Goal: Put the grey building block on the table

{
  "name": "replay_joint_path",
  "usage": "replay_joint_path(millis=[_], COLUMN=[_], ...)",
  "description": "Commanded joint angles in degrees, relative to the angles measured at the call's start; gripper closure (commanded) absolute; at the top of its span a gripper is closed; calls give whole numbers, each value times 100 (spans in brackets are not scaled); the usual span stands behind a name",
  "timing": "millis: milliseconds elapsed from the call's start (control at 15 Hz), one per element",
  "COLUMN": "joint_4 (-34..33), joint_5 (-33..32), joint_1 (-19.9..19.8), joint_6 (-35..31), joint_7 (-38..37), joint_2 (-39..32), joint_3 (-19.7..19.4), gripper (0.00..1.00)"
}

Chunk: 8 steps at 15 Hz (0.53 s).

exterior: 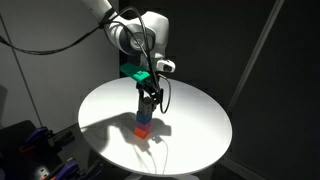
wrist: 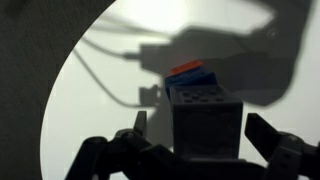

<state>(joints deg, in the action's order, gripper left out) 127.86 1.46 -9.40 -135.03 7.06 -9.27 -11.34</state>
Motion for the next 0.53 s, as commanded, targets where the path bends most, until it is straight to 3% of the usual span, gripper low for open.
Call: replay_joint_path(millis=[0,333,467], joint_4=[-29,-125,-122], joint_5=[-101,18,-9], joint_1=[-63,-81,-74], joint_6=[-151,-312,-410], joint_7=[22,123,97], joint_2=[-61,-203,-257], joint_3=[57,114,131], gripper=[0,0,27])
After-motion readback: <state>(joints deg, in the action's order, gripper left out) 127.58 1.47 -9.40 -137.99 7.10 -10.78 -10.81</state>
